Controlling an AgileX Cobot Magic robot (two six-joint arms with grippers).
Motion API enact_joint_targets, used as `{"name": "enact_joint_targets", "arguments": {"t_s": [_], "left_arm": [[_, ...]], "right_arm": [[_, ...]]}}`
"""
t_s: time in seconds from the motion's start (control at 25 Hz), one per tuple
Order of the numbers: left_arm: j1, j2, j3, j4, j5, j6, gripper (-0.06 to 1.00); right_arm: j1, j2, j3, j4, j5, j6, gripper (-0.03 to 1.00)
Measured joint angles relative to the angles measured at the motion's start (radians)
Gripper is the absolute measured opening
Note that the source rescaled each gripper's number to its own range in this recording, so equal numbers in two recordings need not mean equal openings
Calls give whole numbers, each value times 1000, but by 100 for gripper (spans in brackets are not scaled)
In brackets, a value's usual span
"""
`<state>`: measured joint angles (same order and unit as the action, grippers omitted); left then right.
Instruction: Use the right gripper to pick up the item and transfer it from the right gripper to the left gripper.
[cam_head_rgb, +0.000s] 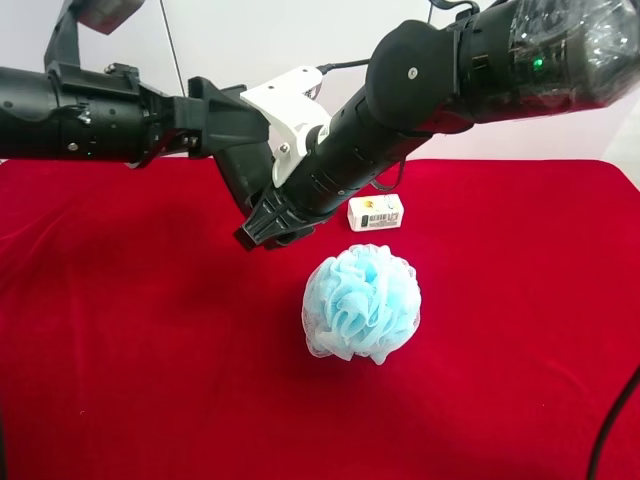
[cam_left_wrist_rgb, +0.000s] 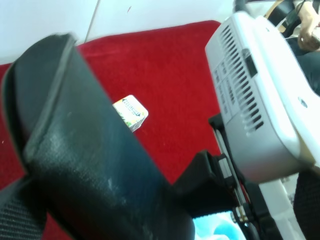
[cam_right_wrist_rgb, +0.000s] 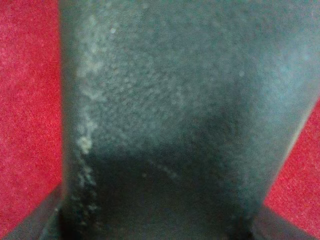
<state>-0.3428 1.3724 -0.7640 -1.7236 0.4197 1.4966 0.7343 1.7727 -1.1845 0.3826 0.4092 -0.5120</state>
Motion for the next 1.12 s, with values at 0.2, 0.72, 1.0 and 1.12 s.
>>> {"name": "enact_joint_targets", "arguments": {"t_s": [0.2,0.72,1.0,1.12], "left_arm": [[-6,20,-30,7,-20,13,100],[-9,90,-62,4,-39,42,100],[-20,90,-71,4,-113,80,100],[-24,95,-70,15,-212,101,99]], "right_arm": [[0,0,-4,13,-20,12,6],[-11,20,-5,245,-26,-142,4],[-12,23,-5,284,-38,-165,3],[-11,24,-6,284,-45,-183,3]]}}
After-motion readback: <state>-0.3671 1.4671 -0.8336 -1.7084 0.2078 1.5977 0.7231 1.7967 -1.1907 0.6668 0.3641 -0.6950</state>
